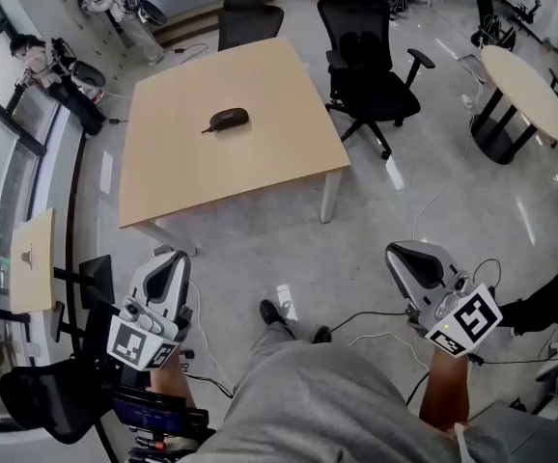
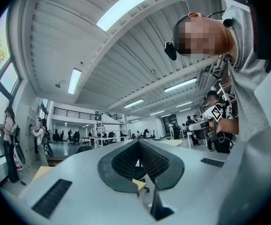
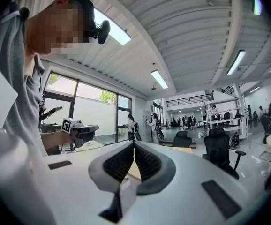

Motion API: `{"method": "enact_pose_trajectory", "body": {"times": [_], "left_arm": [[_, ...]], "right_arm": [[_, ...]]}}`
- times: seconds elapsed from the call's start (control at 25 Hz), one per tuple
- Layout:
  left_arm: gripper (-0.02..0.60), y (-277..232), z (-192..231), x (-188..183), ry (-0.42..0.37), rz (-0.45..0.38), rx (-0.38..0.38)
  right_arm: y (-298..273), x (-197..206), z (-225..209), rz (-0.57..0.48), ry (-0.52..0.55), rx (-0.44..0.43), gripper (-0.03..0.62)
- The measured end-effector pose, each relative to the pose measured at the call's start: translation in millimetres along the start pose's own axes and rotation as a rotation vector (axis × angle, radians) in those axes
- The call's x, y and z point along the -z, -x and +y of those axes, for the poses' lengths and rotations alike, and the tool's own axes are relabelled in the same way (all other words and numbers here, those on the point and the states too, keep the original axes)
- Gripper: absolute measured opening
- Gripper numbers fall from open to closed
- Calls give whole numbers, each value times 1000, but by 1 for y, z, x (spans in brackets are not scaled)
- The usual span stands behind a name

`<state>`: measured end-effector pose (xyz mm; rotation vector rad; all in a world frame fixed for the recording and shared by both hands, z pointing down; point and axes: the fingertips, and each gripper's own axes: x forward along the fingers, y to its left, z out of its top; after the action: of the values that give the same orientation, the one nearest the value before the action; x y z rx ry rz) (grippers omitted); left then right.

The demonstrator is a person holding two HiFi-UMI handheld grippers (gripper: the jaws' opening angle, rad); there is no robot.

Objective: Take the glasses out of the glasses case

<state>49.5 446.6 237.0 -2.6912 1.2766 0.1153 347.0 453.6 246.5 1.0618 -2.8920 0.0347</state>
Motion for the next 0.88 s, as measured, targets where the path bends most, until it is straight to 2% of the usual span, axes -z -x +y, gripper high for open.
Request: {"method": "enact_pose_trajectory", "body": {"times": [0.24,0.4,0.68,0.88], "left_arm": [[5,7,44,18,20,21,-17],[5,0,88,25,35,24,-17],[5,-17,167,34,19,14,11],[5,-27,214,41,37,-6,34]], "right_arm": [[-51,0,0,14,14,-6,8],[-97,-3,-9,27,5,10,8],[-185,-14,-19,37,4,30,8],[-236,-18,-22,35,11,46,8]]}}
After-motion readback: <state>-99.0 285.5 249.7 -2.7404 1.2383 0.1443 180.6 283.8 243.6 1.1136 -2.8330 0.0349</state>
